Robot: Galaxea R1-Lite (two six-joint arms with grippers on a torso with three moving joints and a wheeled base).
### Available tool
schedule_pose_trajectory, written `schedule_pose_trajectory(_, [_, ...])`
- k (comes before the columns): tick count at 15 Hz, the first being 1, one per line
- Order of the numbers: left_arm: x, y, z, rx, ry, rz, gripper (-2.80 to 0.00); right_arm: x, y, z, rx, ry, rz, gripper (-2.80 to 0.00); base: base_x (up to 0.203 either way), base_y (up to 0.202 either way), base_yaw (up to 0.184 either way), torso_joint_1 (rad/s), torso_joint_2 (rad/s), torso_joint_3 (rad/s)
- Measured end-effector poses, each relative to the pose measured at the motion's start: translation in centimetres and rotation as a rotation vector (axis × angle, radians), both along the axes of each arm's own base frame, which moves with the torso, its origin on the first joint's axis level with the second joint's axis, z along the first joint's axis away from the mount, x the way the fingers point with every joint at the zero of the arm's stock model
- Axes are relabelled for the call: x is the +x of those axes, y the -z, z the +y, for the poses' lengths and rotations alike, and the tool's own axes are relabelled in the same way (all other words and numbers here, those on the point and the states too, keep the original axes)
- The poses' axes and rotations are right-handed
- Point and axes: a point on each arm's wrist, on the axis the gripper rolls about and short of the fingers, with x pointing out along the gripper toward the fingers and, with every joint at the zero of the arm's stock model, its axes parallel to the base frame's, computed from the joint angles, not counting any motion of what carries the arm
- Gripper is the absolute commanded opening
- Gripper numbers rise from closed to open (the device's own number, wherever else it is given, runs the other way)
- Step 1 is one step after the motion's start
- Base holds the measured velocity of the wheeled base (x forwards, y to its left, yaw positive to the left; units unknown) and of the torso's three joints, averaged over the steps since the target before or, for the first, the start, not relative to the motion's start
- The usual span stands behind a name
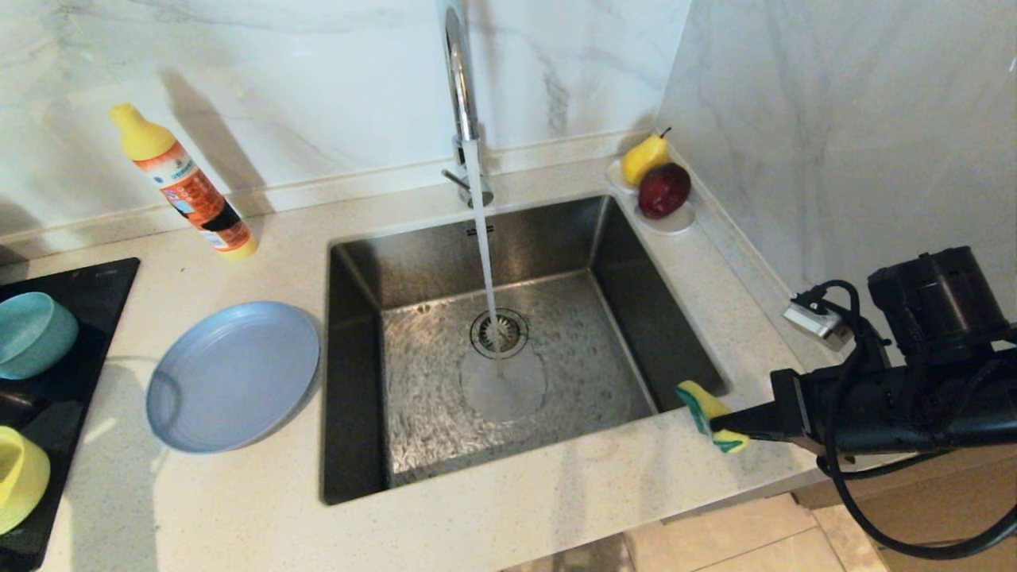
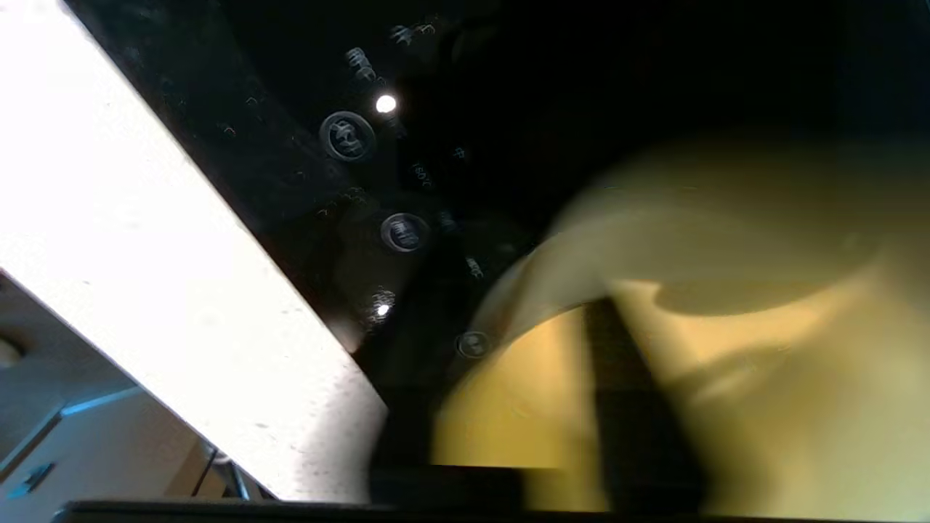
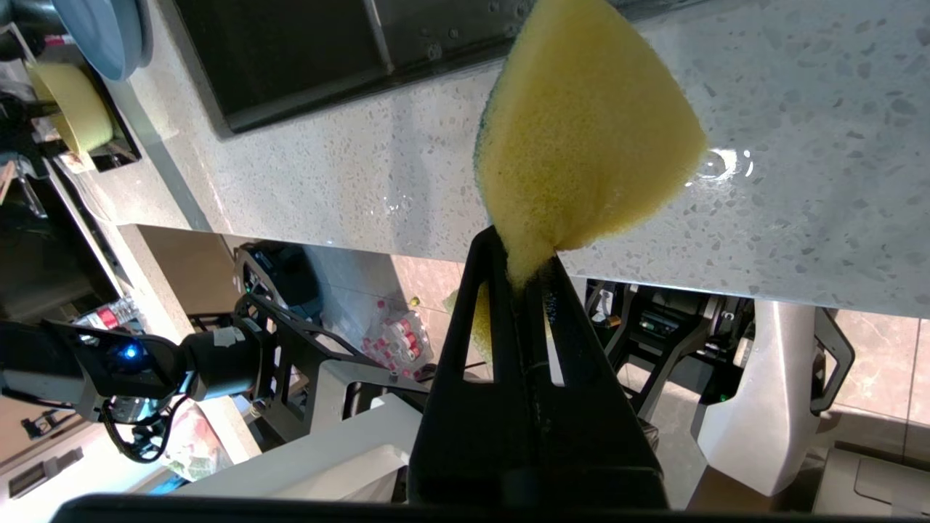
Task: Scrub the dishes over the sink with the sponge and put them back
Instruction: Wash the bowl
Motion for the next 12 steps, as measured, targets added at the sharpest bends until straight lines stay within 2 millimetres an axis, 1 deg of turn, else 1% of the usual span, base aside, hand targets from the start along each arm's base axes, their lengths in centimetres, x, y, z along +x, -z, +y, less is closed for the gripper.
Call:
schedule_pose_trajectory(4, [0.0,-0.8,0.0,0.024,0.000,-0.021,-2.80,0.0,-0.1,0.0,0.001,-0.002,-0.002,-2.80,0.000,0.000,0.000,0.000,0.00,0.000])
schedule_pose_trajectory(7, [-0.2,-2.0,-0.4,0.040,0.008,-0.051,-2.80,0.0,-0.1,0.0,0.002,-0.001,-0.002,-2.80,0.000,0.000,0.000,0.000,0.00,0.000])
schedule_pose_trajectory(10, [-0.7,-4.7,-1.9,0.045,0.059,-0.138,-2.80,-0.1,0.1,0.0,0.000,-0.002,0.003,-2.80,0.000,0.000,0.000,0.000,0.00,0.000])
schedule_pose_trajectory(12, [-1.0,-7.0,-4.0,0.050,0.122,-0.181,-2.80,-0.1,0.0,0.0,0.002,-0.003,0.001,-2.80,0.000,0.000,0.000,0.000,0.00,0.000])
